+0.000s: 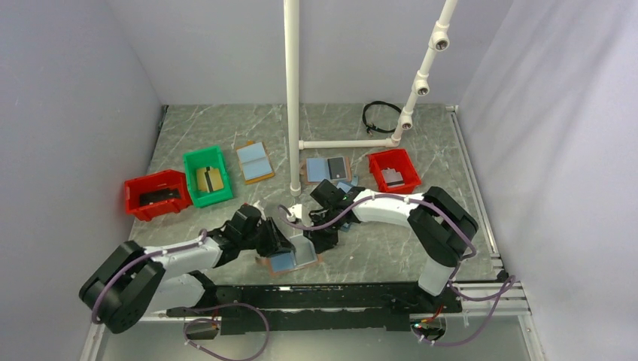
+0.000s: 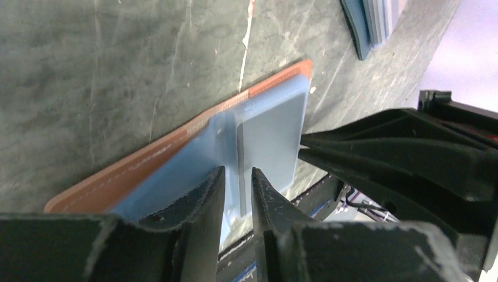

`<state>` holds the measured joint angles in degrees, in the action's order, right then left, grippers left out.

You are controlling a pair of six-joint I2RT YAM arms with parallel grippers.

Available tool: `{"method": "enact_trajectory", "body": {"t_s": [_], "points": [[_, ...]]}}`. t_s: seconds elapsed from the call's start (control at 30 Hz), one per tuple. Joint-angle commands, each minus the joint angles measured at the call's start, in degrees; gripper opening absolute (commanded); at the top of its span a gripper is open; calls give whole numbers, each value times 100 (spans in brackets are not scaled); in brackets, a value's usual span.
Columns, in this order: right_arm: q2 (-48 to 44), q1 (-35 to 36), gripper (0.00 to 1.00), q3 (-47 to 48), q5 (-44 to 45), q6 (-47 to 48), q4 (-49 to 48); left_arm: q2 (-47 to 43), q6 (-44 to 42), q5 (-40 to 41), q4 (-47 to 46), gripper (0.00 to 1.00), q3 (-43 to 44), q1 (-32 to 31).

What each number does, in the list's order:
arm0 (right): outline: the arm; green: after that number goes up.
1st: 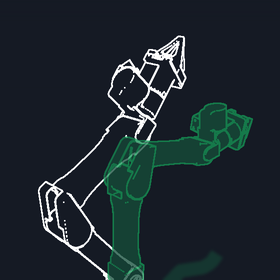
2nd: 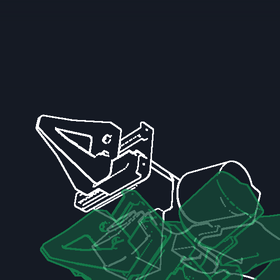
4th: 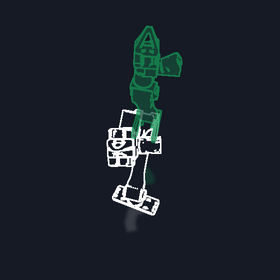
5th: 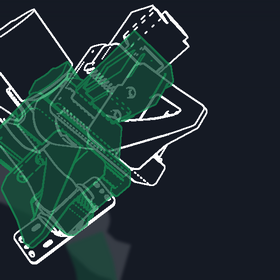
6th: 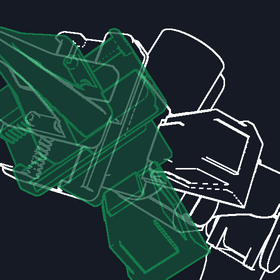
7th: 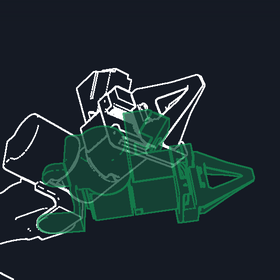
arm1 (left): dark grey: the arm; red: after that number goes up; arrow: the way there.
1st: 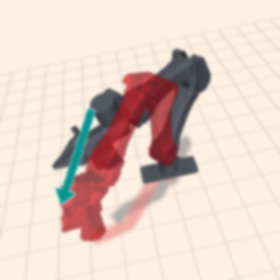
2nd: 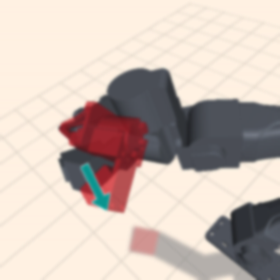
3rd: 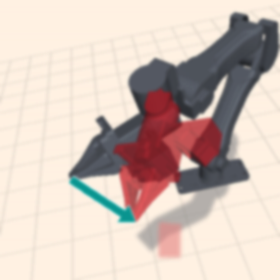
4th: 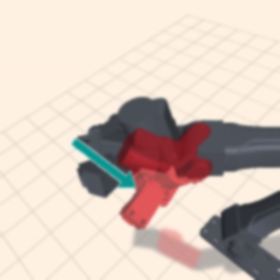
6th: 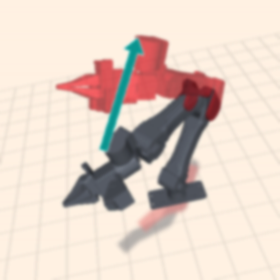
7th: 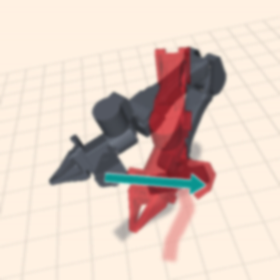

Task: Take the credit cards out of the card holder
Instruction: Remove the credit card from the card holder.

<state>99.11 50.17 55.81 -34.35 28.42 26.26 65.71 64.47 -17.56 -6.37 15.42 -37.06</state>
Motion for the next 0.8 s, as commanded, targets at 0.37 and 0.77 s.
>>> {"method": "enact_trajectory", "body": {"t_s": [0.37,0.77], "points": [[6,122,16,367,-282,-688,-262,917,174,170,-1190,33,-85,-193],[-142,-220,19,382,-204,-955,-310,914,-211,-1,-812,55,211,-276]]}}
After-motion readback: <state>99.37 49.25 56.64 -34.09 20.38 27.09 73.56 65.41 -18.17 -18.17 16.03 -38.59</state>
